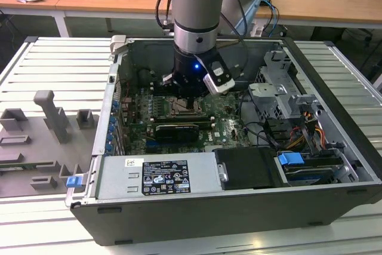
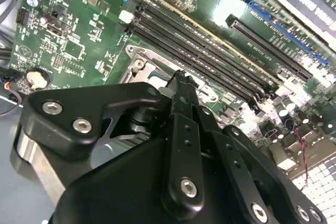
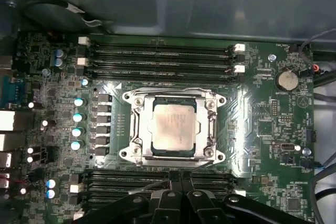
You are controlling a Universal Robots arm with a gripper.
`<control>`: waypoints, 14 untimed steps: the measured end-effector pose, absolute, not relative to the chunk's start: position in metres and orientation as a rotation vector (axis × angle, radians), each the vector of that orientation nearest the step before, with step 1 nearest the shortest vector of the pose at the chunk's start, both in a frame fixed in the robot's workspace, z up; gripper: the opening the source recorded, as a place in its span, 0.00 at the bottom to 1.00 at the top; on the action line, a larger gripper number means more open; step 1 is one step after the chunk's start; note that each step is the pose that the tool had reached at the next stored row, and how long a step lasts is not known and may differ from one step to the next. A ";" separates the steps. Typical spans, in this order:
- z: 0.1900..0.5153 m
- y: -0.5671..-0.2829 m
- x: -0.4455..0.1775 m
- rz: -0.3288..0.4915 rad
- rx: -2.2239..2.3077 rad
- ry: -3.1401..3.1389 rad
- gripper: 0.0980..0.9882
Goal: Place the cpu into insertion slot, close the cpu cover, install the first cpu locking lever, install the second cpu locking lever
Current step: 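Install the second cpu locking lever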
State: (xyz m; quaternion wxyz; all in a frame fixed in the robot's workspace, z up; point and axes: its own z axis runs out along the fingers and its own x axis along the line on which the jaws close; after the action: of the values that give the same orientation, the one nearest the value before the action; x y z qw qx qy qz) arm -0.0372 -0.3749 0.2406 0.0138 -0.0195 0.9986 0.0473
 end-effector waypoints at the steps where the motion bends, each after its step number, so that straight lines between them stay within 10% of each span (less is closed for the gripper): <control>1: 0.241 -0.375 -0.040 0.152 -0.061 3.110 0.01; 14: 0.225 -0.376 -0.064 0.172 -0.116 3.109 0.01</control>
State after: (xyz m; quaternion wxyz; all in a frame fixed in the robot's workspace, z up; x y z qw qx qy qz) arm -0.0641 -0.3762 0.2247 0.0130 -0.0373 0.9977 0.0552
